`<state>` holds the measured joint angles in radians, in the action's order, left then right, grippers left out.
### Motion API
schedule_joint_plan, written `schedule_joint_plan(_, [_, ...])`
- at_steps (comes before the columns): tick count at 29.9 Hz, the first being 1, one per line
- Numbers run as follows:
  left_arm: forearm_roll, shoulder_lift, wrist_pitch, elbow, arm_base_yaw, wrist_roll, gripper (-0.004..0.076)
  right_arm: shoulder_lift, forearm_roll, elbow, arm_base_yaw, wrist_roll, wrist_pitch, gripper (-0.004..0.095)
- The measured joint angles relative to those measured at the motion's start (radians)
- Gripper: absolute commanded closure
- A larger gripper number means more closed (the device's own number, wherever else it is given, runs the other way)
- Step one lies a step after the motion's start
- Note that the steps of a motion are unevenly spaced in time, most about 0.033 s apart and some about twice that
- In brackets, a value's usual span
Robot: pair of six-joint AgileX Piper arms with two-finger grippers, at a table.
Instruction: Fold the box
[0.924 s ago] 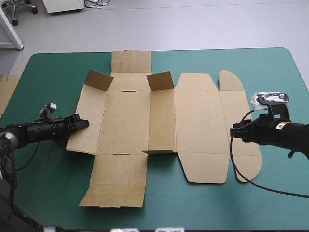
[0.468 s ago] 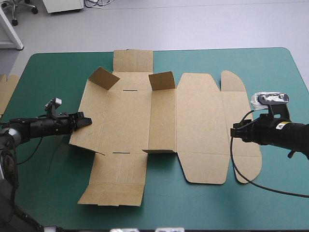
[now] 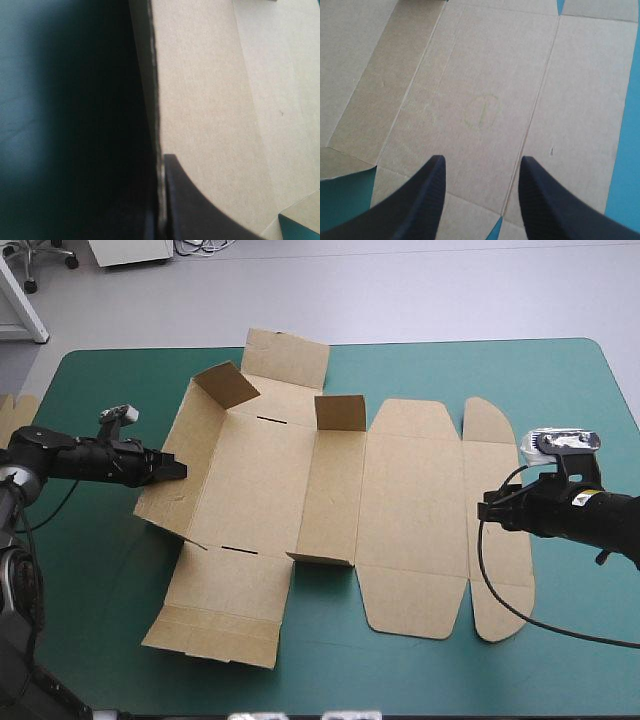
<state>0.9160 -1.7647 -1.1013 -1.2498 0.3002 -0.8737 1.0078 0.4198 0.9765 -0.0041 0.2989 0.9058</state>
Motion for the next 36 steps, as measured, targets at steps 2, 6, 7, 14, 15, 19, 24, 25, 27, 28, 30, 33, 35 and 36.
schedule_joint_plan(2, [-0.06,0.0,-0.025,-0.04,-0.027,0.028,0.0734,0.0,0.0,0.0,0.0,0.0,0.0,0.0471])
schedule_joint_plan(6, [-0.182,0.0,-0.076,-0.125,-0.092,0.062,0.0734,0.0,0.0,0.0,0.0,0.0,-0.001,0.0471])
schedule_joint_plan(7, [-0.217,0.0,-0.085,-0.151,-0.109,0.066,0.0734,0.0,0.0,0.0,0.0,0.0,-0.002,0.0471])
schedule_joint_plan(14, [-0.39,-0.012,-0.119,-0.315,-0.192,0.077,0.0734,0.0,0.0,0.0,0.0,0.0,-0.003,0.0471])
schedule_joint_plan(15, [-0.402,-0.021,-0.123,-0.343,-0.204,0.066,0.0734,0.0,0.0,0.0,0.0,0.0,-0.003,0.0471])
schedule_joint_plan(19, [-0.445,-0.074,-0.128,-0.465,-0.26,-0.059,0.0734,0.0,0.001,0.0,0.0,0.0,0.003,0.0471])
schedule_joint_plan(24, [-0.564,-0.169,-0.135,-0.663,-0.351,-0.112,0.0729,0.0,0.001,0.0,0.0,0.0,0.012,0.0471])
schedule_joint_plan(25, [-0.595,-0.19,-0.138,-0.705,-0.37,-0.123,0.0723,0.0,0.001,0.0,0.0,0.0,0.014,0.0471])
schedule_joint_plan(27, [-0.667,-0.23,-0.14,-0.788,-0.408,-0.149,0.0717,0.0,0.001,0.0,0.0,0.0,0.016,0.0471])
schedule_joint_plan(28, [-0.696,-0.244,-0.14,-0.819,-0.427,-0.156,0.0717,0.0,0.001,0.0,0.0,0.0,0.016,0.0471])
schedule_joint_plan(30, [-0.751,-0.269,-0.14,-0.881,-0.461,-0.165,0.0717,0.0,0.001,0.0,0.0,0.002,0.017,0.0471])
schedule_joint_plan(33, [-0.81,-0.277,-0.14,-0.917,-0.504,-0.187,0.0717,0.0,0.001,0.0,0.0,0.004,0.023,0.0471])
schedule_joint_plan(35, [-0.872,-0.277,-0.141,-0.923,-0.533,-0.203,0.0735,0.0,0.001,0.0,0.0,0.006,0.026,0.0471])
schedule_joint_plan(36, [-0.908,-0.277,-0.141,-0.923,-0.549,-0.209,0.0734,0.0,0.001,0.0,0.0,0.008,0.028,0.0471])
